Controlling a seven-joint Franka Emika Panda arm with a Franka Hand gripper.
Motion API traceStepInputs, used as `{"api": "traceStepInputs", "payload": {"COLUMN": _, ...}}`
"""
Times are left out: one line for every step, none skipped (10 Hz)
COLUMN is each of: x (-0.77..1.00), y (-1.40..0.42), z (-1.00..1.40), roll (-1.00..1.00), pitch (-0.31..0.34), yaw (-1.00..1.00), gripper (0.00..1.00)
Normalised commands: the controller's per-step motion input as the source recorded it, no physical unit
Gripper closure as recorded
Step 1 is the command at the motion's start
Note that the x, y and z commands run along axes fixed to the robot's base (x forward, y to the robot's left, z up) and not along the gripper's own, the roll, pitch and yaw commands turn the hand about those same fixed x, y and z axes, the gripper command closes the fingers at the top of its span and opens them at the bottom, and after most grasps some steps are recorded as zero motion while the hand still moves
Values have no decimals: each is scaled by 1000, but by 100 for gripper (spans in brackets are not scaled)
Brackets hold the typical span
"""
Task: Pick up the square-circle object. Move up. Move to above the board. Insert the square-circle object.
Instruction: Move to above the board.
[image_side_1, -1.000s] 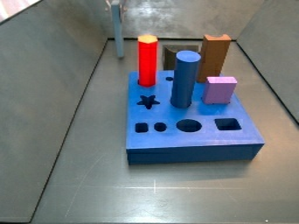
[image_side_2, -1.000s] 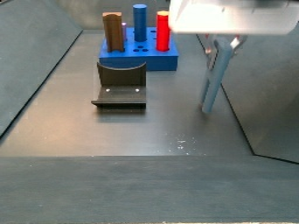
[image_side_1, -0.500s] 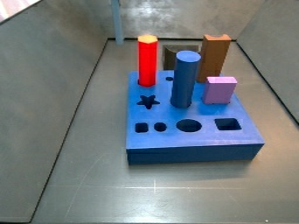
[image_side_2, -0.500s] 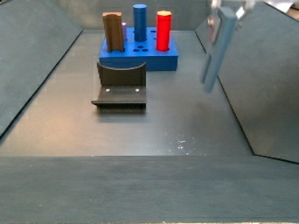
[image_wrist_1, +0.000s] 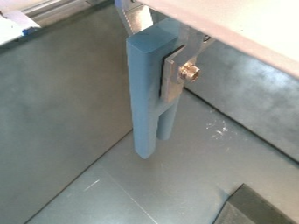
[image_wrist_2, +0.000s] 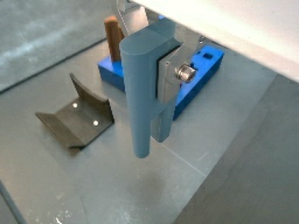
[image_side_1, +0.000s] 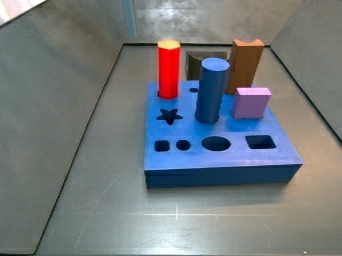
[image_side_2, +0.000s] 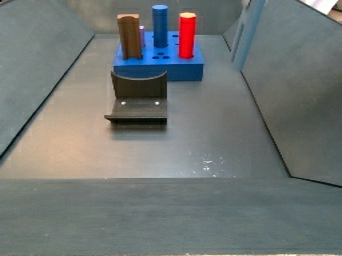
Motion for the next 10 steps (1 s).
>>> {"api": "traceStepInputs", "payload": {"x": 386, "y": -1000, "z": 386, "roll": 130, "pitch": 517, "yaw": 39, "gripper": 100}}
{"api": "traceStepInputs", "payload": {"x": 395, "y": -1000, "z": 355, "roll": 146, "pitch": 515, "yaw": 50, "gripper": 100}}
{"api": "traceStepInputs", "payload": {"x": 411, "y": -1000, "z": 363, "roll": 171, "pitch": 477, "yaw": 64, "gripper": 100}}
{"api": "traceStepInputs", "payload": {"x": 428, "y": -1000, "z": 363, "roll": 87, "pitch": 333, "yaw": 21, "gripper": 100}}
{"api": "traceStepInputs", "payload": {"x": 430, "y": -1000, "z": 360, "roll": 53, "pitch": 232, "yaw": 19, "gripper": 100}}
{"api": "traceStepInputs", "payload": {"x": 433, "y": -1000, "z": 365, "roll": 13, "pitch": 152, "yaw": 15, "gripper": 100}}
{"api": "traceStepInputs", "payload": {"x": 442, "y": -1000, "z": 367, "roll": 6, "pitch": 121, "yaw": 14, "gripper": 100}}
{"api": "traceStepInputs", "payload": {"x": 451, "y": -1000, "z": 362, "roll": 13, "pitch": 120, "yaw": 18, "gripper": 100}}
{"api": "traceStepInputs", "payload": {"x": 478, "y": -1000, "z": 366, "roll": 2, "pitch": 130, "yaw": 12, "gripper": 100}}
{"api": "traceStepInputs", "payload": {"x": 492, "y": -1000, "z": 368, "roll": 4, "pitch": 136, "yaw": 8, "gripper": 100}}
